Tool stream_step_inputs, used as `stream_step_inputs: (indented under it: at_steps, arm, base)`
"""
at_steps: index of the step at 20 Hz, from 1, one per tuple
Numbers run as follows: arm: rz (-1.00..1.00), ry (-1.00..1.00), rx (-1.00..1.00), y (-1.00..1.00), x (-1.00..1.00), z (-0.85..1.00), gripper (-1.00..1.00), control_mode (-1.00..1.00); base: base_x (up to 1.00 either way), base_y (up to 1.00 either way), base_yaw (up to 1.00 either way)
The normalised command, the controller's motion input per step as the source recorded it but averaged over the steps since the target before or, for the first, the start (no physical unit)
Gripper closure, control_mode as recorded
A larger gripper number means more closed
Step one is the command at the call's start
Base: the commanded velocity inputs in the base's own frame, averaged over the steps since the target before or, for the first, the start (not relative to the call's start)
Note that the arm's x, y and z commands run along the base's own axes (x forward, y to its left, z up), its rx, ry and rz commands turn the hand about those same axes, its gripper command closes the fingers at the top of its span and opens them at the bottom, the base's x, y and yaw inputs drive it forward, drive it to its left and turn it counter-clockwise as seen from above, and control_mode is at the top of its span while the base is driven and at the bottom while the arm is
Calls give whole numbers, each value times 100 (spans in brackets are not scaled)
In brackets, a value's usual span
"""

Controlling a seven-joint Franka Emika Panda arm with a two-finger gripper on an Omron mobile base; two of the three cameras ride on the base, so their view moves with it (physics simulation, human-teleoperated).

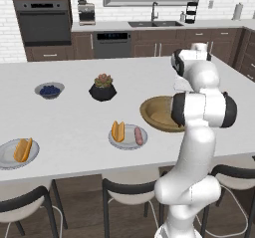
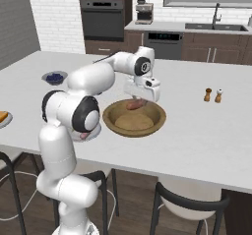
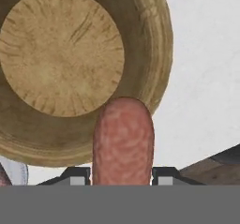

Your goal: Place one bun and one sausage from the bowl on each plate.

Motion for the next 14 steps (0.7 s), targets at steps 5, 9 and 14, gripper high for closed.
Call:
stream_step_inputs:
  at_steps: [5, 9, 14]
  arm:
    - [15, 0, 0, 71, -42, 31, 100, -100]
    - [16, 0, 2, 53, -23, 39, 100, -100]
    - [18, -2, 4, 19, -35, 21, 100, -100]
  base:
    - [0, 0, 0]
    - [0, 0, 0]
    - [0, 0, 0]
